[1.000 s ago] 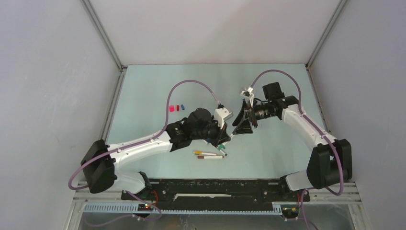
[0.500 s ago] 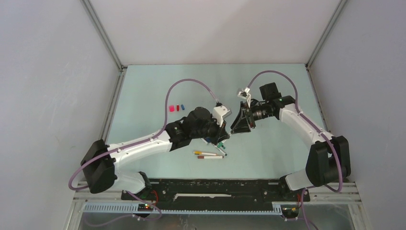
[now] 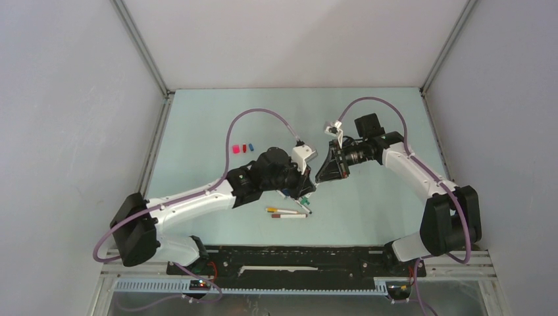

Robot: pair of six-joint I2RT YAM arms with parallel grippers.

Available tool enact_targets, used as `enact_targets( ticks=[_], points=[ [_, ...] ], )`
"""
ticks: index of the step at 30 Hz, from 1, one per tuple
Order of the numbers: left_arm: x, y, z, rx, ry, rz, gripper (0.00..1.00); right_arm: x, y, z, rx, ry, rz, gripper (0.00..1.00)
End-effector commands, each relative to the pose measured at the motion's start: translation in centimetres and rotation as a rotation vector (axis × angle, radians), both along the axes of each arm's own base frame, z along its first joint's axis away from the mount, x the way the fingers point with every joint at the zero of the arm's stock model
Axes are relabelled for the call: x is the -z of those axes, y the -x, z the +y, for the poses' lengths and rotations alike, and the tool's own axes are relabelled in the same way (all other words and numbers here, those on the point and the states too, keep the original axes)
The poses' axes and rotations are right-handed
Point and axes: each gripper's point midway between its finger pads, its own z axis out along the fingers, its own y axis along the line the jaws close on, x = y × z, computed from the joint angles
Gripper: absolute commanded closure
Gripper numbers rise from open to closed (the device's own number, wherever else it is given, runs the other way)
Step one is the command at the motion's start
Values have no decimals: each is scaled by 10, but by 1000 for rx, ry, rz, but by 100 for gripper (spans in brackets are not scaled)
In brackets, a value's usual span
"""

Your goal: Open the pen caps

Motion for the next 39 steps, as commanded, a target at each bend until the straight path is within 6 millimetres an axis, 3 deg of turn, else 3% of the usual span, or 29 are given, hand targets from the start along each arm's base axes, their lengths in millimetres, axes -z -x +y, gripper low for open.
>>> enact_targets(
  ticks=[1, 3, 6, 13, 18, 21, 25, 30, 32, 33, 39],
  points=[
    [-45, -10, 3, -45, 152, -44, 58, -14, 2, 2, -25, -32, -26, 100],
    [-45, -8, 9, -38, 202, -8, 34, -17, 0, -1, -16, -42, -27, 100],
    [-39, -3, 20, -12, 271, 65, 19, -22, -4, -6, 3, -60, -28, 100],
    [-8, 16, 19, 76, 289, 214, 15, -30, -11, -12, 31, -96, -4, 100],
    [1, 18, 13, 100, 291, 245, 15, -30, -18, -14, 51, -105, 25, 100],
    [4, 19, 8, 119, 294, 266, 21, -30, -18, -14, 52, -108, 33, 100],
    [8, 21, 4, 143, 295, 295, 38, -31, -18, -14, 50, -115, 40, 100],
    [9, 23, 1, 161, 296, 306, 69, -31, -18, -14, 51, -114, 44, 100],
    [10, 24, 1, 171, 293, 307, 95, -31, -19, -14, 51, -113, 44, 100],
    [11, 25, 2, 178, 288, 310, 99, -31, -19, -14, 54, -114, 46, 100],
    [30, 36, 14, 211, 191, 326, 100, -51, -39, -25, 112, -79, -33, 100]
  ],
)
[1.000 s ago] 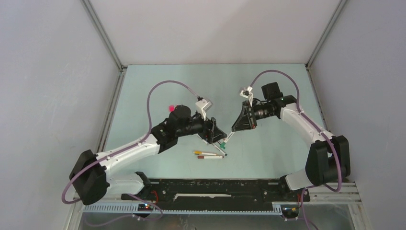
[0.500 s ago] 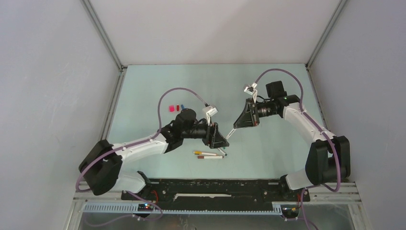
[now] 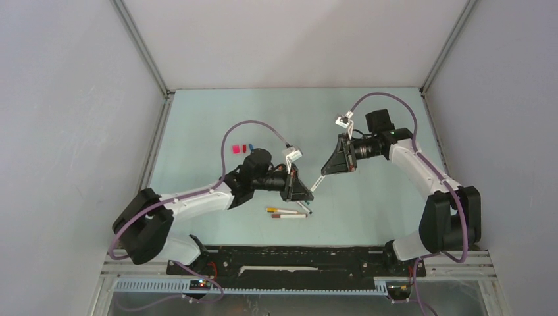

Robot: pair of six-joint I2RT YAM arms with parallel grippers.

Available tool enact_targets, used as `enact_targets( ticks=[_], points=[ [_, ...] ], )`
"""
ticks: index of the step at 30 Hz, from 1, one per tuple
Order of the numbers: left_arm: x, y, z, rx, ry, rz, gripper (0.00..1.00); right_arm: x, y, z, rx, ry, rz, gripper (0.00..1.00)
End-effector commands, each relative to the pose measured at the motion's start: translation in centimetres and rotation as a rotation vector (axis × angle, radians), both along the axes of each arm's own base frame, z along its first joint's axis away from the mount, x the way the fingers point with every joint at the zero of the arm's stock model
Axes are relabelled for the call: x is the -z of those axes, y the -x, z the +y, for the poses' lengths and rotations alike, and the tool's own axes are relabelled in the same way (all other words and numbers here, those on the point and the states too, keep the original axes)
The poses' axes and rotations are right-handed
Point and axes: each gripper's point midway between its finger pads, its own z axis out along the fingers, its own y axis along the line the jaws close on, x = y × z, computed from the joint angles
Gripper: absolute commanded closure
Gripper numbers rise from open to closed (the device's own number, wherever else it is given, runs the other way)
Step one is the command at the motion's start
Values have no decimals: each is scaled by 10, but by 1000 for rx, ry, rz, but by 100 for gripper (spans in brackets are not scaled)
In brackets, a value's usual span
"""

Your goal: Open the pen caps

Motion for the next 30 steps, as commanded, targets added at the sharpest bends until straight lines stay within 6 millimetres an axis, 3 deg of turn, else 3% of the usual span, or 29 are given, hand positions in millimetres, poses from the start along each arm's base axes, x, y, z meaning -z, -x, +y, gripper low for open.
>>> enact_targets(
  ticks=[1, 8, 11, 15, 17, 20, 28, 30],
  points=[
    [12, 12, 10, 61, -78, 4, 100, -41, -31, -10, 48, 2, -148, 100],
    [35, 28, 32, 91, -186, 34, 100, -93, -60, -36, 81, -1, -205, 100],
    [35, 29, 35, 78, -188, 34, 100, -114, -69, -41, 100, 13, -245, 100],
    [34, 27, 37, 51, -192, 23, 100, -119, -82, -47, 138, 41, -268, 100],
    [33, 18, 41, 1, -209, -4, 100, -106, -88, -49, 156, 80, -247, 100],
    [26, -2, 52, -120, -216, -60, 100, -66, -99, -54, 201, 137, -178, 100],
    [0, -65, 105, -516, -213, -203, 100, 31, -112, -73, 344, 271, 45, 100],
    [-4, -74, 113, -567, -219, -220, 100, 50, -121, -89, 402, 301, 113, 100]
  ],
)
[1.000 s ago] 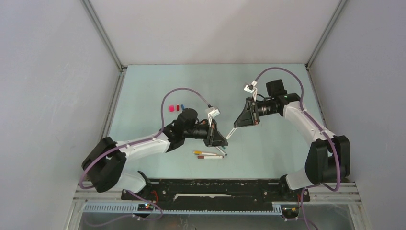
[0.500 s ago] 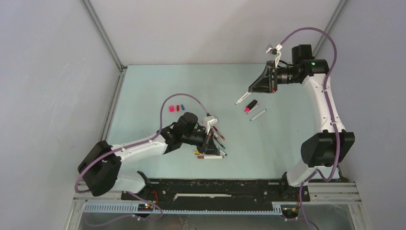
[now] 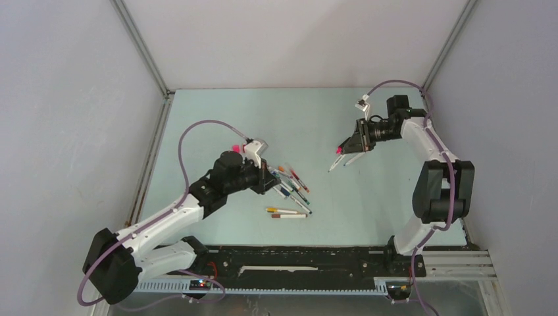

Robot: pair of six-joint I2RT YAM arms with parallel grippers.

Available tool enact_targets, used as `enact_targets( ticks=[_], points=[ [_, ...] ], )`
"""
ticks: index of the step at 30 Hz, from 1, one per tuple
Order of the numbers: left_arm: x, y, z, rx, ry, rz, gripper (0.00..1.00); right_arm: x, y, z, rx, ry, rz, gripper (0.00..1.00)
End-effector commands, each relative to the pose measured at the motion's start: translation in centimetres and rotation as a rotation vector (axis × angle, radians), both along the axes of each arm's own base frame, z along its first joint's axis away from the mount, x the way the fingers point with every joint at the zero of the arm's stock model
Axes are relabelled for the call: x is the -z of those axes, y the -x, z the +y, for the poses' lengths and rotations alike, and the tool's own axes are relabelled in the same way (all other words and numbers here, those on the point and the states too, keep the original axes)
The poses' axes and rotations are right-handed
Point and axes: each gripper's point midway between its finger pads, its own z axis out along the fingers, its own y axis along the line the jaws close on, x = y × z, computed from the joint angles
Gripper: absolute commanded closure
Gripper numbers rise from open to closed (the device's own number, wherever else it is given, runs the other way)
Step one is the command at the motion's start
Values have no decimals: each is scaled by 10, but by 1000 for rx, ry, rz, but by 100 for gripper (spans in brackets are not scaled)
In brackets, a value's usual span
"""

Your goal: Open the pen caps

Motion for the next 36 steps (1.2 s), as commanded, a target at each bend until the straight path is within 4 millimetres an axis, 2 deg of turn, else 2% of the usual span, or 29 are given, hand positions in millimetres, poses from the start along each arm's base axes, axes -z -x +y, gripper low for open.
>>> enact_targets(
  ticks=[1, 6, 12, 17, 22, 27, 36],
  points=[
    [-5, -32, 24, -185, -31, -78, 100, 30, -33, -24, 137, 57, 49, 100],
    [-12, -39, 25, -196, -33, -100, 100, 74, -49, -58, 257, 75, 203, 100],
    [-14, -40, 30, -218, -39, -122, 100, 106, -52, -91, 343, 67, 320, 100],
    [-15, -41, 37, -241, -49, -142, 100, 127, -52, -103, 379, 84, 376, 99],
    [-17, -41, 40, -251, -52, -150, 100, 138, -56, -112, 411, 43, 438, 94],
    [-17, -40, 42, -253, -54, -153, 100, 142, -61, -118, 439, 40, 458, 82],
    [-19, -43, 41, -256, -56, -154, 100, 141, -76, -133, 491, 122, 427, 51]
  ],
)
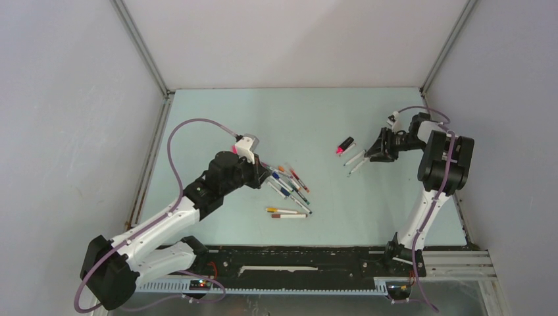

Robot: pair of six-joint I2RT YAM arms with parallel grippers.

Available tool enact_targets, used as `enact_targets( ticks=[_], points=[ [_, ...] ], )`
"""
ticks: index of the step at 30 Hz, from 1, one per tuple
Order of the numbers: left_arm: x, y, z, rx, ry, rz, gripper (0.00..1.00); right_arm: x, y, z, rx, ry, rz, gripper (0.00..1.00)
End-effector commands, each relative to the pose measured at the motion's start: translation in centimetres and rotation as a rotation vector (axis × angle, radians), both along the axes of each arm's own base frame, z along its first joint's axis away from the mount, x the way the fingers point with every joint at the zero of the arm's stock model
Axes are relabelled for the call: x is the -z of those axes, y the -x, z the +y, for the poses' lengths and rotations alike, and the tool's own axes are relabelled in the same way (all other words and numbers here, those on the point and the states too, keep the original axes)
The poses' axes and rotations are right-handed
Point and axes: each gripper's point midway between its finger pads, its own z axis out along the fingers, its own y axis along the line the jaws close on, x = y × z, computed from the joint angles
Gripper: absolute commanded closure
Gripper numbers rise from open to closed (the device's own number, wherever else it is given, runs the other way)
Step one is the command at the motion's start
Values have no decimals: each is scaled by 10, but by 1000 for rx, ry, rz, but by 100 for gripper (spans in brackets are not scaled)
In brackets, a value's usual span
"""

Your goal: Open the pen caps

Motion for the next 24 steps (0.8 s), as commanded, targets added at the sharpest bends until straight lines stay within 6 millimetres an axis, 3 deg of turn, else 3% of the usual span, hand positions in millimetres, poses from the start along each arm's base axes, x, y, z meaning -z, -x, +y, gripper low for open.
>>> enact_targets(
  ticks=[1, 6, 11, 18, 24],
  points=[
    [-5, -5, 4, -12, -7, -35, 100, -5, -19, -13, 17, 74, -46, 48],
    [-4, -9, 5, -20, -30, -25, 100, -13, -22, -21, 14, 137, -83, 43],
    [8, -22, 11, -75, -111, 38, 100, -42, -18, -20, -38, 186, -188, 43],
    [35, -67, 29, -273, -292, 165, 100, -94, 6, 17, -212, 238, -411, 43],
    [66, -119, 38, -388, -386, 291, 100, -107, 20, 44, -320, 266, -491, 43]
  ],
)
